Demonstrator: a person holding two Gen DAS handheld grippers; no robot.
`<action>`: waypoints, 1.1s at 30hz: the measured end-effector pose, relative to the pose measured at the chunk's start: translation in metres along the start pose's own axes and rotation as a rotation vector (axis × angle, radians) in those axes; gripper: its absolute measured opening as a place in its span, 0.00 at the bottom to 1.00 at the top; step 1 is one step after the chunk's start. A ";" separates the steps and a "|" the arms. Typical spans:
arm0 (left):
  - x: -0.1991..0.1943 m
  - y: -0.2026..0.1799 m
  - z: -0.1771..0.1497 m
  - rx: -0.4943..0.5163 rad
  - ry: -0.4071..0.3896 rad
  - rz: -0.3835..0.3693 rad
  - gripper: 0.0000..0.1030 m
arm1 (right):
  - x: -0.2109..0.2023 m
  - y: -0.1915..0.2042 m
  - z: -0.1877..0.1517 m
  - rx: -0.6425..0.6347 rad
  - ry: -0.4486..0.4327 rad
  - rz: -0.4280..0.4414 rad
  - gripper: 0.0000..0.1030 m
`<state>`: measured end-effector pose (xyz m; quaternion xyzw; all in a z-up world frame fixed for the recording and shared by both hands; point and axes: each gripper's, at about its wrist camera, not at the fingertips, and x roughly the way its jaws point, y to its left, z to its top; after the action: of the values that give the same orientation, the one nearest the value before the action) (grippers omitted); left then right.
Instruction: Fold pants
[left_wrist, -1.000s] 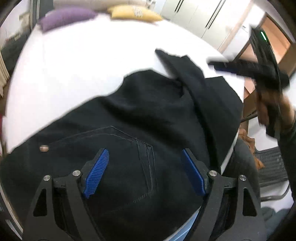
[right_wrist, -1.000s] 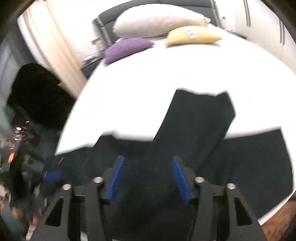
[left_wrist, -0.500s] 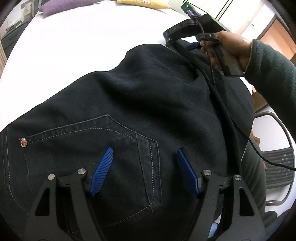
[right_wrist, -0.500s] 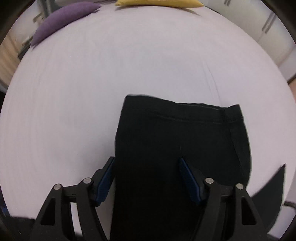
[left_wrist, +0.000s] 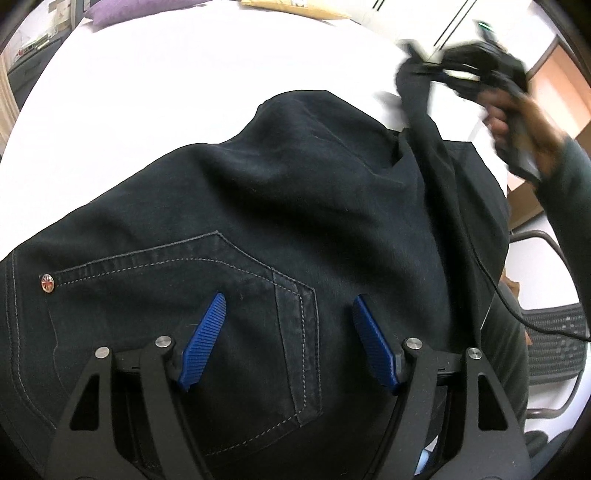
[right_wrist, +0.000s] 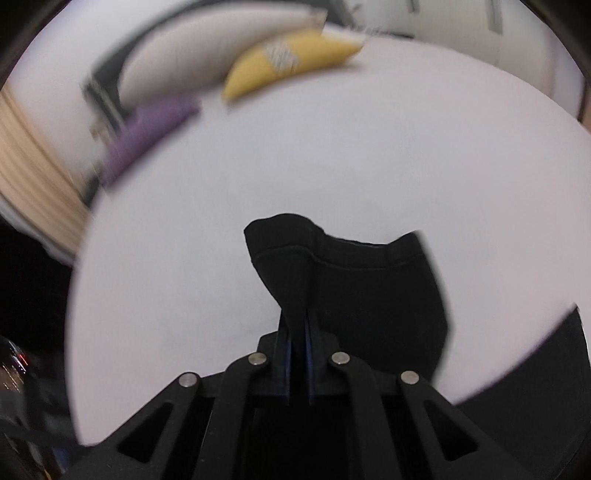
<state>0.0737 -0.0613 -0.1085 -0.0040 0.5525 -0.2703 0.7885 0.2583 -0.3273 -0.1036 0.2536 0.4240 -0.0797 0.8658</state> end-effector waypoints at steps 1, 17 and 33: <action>-0.001 0.002 0.002 -0.006 0.001 0.002 0.68 | -0.024 -0.018 -0.005 0.049 -0.052 0.030 0.07; 0.002 0.001 0.020 -0.070 0.013 0.060 0.83 | -0.132 -0.275 -0.170 0.764 -0.225 0.148 0.12; 0.005 -0.010 0.008 -0.023 0.021 0.133 0.85 | -0.124 -0.275 -0.163 0.741 -0.231 0.111 0.08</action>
<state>0.0775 -0.0742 -0.1071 0.0265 0.5627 -0.2107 0.7989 -0.0293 -0.4904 -0.1930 0.5610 0.2518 -0.2084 0.7606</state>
